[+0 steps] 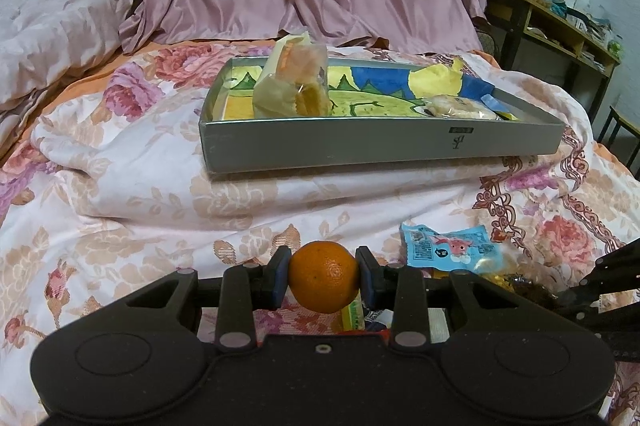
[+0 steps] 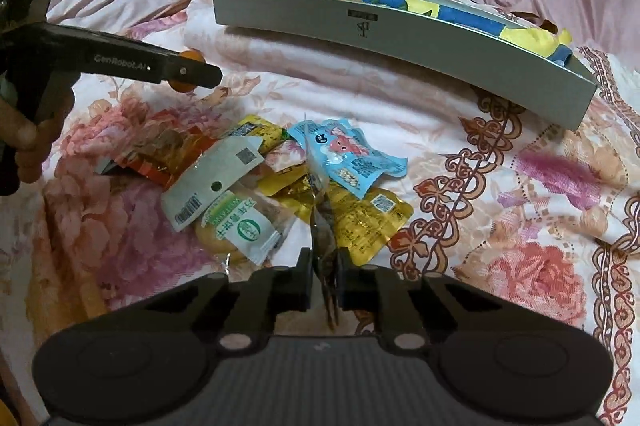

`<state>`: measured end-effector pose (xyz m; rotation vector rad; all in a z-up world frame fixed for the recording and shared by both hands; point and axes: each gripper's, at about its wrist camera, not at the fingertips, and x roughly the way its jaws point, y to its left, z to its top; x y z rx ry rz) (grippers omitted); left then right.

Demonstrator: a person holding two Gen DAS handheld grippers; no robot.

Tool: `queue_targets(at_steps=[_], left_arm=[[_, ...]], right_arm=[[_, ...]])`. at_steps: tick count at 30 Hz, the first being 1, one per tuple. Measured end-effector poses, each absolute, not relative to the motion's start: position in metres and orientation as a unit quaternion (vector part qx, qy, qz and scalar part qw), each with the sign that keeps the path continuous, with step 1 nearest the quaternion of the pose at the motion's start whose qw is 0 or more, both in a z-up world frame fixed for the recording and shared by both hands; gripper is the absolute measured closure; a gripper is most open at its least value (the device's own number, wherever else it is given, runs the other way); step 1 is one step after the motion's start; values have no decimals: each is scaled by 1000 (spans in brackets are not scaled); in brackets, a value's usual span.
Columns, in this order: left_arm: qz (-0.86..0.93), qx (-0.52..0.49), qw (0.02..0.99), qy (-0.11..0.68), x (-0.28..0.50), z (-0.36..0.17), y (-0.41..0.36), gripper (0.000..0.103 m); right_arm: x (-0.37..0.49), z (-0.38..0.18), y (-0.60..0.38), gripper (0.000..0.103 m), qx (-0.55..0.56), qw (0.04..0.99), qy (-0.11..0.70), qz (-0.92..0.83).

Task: Organize snacks
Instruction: 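Carry the orange and dried snack over the grey tray with both grippers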

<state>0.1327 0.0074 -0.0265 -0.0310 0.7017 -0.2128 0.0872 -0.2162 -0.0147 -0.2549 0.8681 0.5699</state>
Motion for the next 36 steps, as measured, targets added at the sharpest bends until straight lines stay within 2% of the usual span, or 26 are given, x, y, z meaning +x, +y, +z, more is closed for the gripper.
queue_targets(at_steps=[19, 28, 36], left_arm=[[-104, -13, 937, 334, 128, -23, 6, 66], [-106, -15, 947, 303, 123, -5, 3, 66], [-104, -24, 965, 239, 115, 23, 0, 66]], right_arm=[[70, 24, -192, 90, -71, 883, 345, 312], [66, 48, -196, 90, -34, 907, 290, 303], [68, 72, -201, 90, -2, 938, 224, 263]])
